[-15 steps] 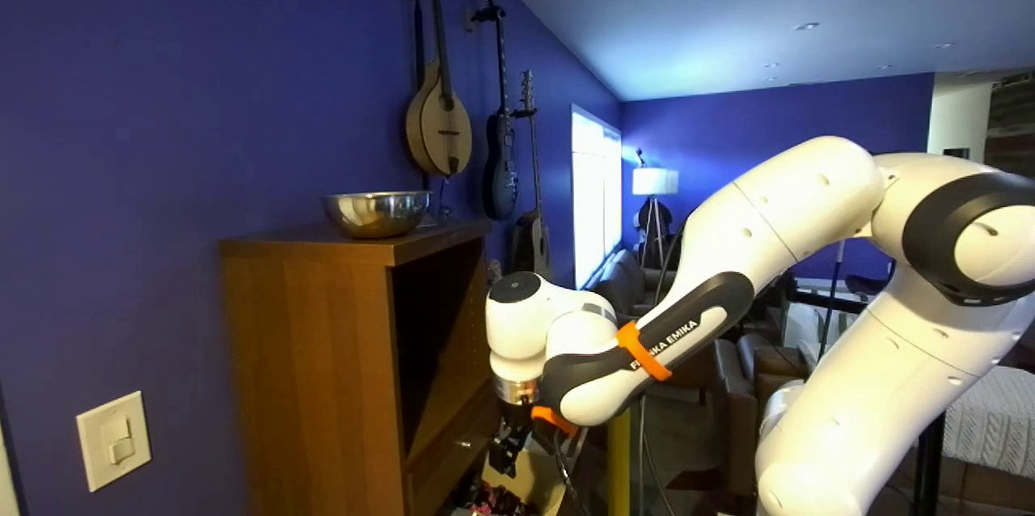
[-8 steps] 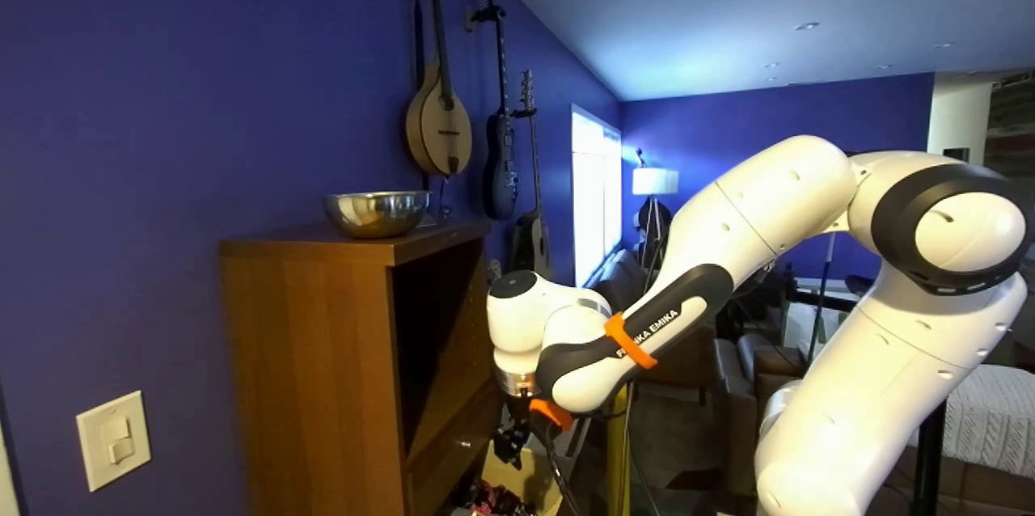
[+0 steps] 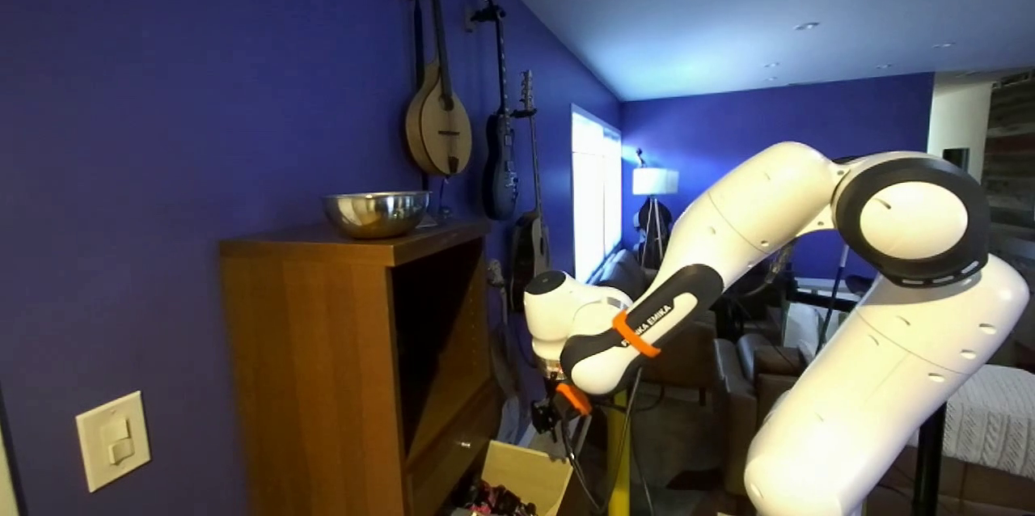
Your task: Put the wooden spoon on the shelf above the open drawer
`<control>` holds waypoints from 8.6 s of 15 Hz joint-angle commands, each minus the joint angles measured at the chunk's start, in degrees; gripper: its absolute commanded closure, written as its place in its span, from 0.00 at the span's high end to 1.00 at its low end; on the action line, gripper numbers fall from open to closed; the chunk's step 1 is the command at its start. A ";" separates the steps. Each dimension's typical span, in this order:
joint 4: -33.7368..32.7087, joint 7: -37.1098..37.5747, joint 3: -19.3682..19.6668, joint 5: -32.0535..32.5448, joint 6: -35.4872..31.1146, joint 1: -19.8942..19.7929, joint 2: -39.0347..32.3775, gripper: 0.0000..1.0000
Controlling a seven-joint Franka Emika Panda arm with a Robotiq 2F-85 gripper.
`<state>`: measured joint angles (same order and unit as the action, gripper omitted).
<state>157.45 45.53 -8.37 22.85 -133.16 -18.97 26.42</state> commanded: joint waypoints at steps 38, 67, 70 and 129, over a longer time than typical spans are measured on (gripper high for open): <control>-12.25 79.05 18.15 31.77 -2.58 4.13 -24.09 0.02; -12.30 26.93 20.11 -24.93 5.04 -1.48 0.72 0.02; -12.01 30.00 17.08 -21.71 5.66 -2.81 -0.24 0.36; -25.01 -28.15 19.73 -16.75 -22.89 11.50 -39.96 0.79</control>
<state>133.72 16.31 11.42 7.20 -152.65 -8.49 -11.16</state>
